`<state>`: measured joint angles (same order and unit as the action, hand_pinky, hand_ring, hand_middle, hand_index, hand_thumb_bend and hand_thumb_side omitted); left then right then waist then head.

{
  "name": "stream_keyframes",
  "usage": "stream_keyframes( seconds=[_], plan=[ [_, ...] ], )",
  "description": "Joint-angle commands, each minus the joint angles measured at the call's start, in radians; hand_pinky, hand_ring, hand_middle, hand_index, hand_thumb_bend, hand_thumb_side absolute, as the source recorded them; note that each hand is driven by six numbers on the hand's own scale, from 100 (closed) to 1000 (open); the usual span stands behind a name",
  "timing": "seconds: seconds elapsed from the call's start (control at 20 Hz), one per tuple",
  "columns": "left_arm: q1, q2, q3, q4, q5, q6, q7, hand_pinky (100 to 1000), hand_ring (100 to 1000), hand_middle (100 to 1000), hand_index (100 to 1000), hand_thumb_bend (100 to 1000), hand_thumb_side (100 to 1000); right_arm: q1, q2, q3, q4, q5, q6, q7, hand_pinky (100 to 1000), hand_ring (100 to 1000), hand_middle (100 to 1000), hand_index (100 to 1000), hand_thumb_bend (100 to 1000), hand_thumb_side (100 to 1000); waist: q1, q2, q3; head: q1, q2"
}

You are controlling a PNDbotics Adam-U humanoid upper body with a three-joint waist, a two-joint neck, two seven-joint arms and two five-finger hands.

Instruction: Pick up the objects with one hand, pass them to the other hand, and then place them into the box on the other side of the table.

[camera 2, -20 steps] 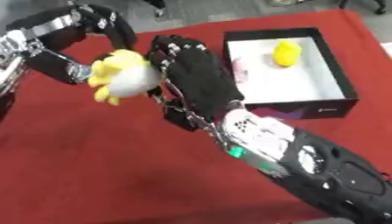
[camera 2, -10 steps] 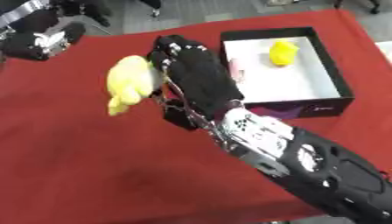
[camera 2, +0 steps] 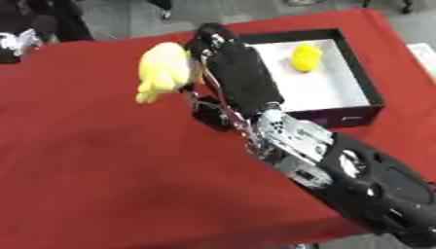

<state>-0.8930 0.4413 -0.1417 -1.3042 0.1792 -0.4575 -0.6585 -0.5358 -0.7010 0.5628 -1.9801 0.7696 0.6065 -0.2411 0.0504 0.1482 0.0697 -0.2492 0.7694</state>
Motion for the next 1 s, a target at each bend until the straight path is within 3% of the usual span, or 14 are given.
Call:
stream_keyframes(
  seconds=[0.05, 0.3, 0.5, 0.75, 0.9, 0.95, 1.0],
  plan=[
    [0.030, 0.050, 0.082, -0.089, 0.031, -0.188, -0.168, 799, 718, 758, 848, 100, 338, 0.013, -0.103, -0.082, -0.020, -0.054, 0.084, -0.031, 512, 893, 655, 291, 100, 198, -0.001, -0.018, 0.012, -0.054, 0.001],
    [0.164, 0.048, 0.198, -0.226, 0.022, -0.113, -0.056, 793, 711, 754, 845, 100, 394, 0.084, -0.204, -0.191, -0.020, -0.157, 0.277, -0.093, 463, 969, 640, 327, 100, 199, -0.003, -0.008, 0.048, -0.110, 0.001],
    [0.253, 0.024, 0.273, -0.323, 0.007, -0.047, -0.003, 790, 708, 752, 844, 100, 431, 0.137, -0.243, -0.280, 0.022, -0.322, 0.299, -0.193, 440, 1000, 648, 391, 100, 199, -0.006, 0.002, 0.077, -0.130, 0.001],
    [0.320, -0.013, 0.327, -0.416, -0.006, 0.019, 0.027, 788, 706, 751, 845, 100, 452, 0.121, -0.232, -0.239, 0.242, -0.588, 0.301, -0.444, 436, 1000, 658, 444, 100, 198, -0.003, 0.010, 0.113, -0.151, 0.001],
    [0.348, -0.030, 0.349, -0.446, -0.014, 0.045, 0.038, 787, 704, 750, 845, 100, 463, 0.109, -0.222, -0.201, 0.333, -0.720, 0.301, -0.585, 437, 1000, 666, 560, 100, 201, 0.000, 0.013, 0.130, -0.162, 0.001],
    [0.354, -0.034, 0.354, -0.453, -0.017, 0.052, 0.040, 787, 704, 752, 845, 100, 486, 0.107, -0.221, -0.189, 0.352, -0.752, 0.301, -0.620, 449, 1000, 678, 658, 100, 100, 0.000, 0.014, 0.134, -0.164, 0.001],
    [0.360, -0.038, 0.359, -0.458, -0.019, 0.058, 0.043, 787, 704, 750, 845, 100, 467, 0.106, -0.220, -0.178, 0.366, -0.781, 0.301, -0.643, 462, 1000, 693, 705, 100, 227, 0.001, 0.015, 0.137, -0.166, 0.001]
  ],
)
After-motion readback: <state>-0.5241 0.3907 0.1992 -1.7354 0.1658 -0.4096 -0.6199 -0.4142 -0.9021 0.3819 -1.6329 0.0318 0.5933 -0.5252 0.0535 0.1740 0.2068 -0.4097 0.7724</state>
